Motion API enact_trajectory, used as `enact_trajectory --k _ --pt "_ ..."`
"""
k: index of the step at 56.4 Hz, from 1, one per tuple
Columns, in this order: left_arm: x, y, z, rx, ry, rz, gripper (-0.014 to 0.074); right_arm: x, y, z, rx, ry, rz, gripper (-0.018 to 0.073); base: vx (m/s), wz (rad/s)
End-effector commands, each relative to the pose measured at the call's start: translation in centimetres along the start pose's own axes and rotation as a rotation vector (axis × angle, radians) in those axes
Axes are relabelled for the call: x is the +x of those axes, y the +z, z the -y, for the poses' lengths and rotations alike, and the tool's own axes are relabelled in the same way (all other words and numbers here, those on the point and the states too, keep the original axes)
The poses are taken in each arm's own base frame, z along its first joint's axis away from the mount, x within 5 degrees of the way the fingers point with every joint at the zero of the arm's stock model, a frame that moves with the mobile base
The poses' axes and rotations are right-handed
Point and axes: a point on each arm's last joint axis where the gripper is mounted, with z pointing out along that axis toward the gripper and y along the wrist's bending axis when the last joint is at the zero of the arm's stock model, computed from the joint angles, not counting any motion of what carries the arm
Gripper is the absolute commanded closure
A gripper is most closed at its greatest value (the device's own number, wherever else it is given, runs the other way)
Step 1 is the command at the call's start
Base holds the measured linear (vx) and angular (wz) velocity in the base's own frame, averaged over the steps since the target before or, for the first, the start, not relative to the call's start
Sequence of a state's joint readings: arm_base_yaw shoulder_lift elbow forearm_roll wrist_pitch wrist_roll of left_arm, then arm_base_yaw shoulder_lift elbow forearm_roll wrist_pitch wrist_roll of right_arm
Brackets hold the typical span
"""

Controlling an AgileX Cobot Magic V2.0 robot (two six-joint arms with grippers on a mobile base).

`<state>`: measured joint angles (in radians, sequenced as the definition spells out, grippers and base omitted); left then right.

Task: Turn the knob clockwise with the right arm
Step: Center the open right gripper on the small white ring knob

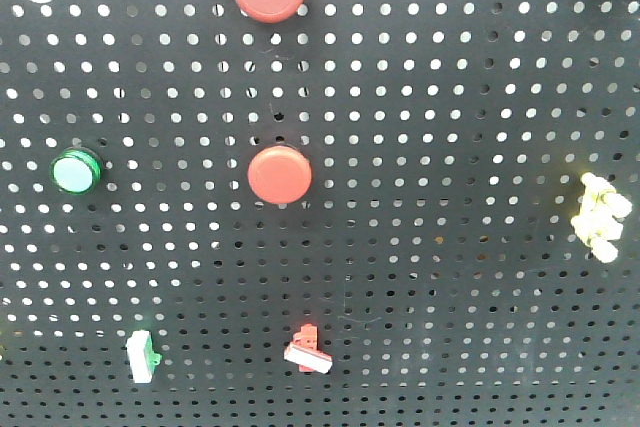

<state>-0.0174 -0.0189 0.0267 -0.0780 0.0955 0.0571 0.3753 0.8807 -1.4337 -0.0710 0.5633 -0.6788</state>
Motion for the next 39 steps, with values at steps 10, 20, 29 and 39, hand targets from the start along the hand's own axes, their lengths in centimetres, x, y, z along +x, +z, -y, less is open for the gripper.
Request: enact_trajectory --k 10,20,29,39 --pt "-0.4 0.0 0.0 0.002 -0.008 0.084 0.0603 -1.2 0.2 1.0 0.081 0.007 0.092 0.0371 0.0 0.0" --pt "-0.4 0.0 0.0 0.002 -0.008 0.084 0.0603 -1.0 1.4 0.8 0.07 0.006 0.081 0.0293 0.0 0.0" --pt "-0.4 0.0 0.0 0.002 -0.008 0.084 0.0603 -1.0 2.1 0.7 0.082 0.004 0.096 0.029 0.0 0.0" --pt "-0.4 0.0 0.0 0.002 -0.008 0.084 0.0603 -0.8 3.3 0.5 0.081 0.03 0.095 0.029 0.0 0.0"
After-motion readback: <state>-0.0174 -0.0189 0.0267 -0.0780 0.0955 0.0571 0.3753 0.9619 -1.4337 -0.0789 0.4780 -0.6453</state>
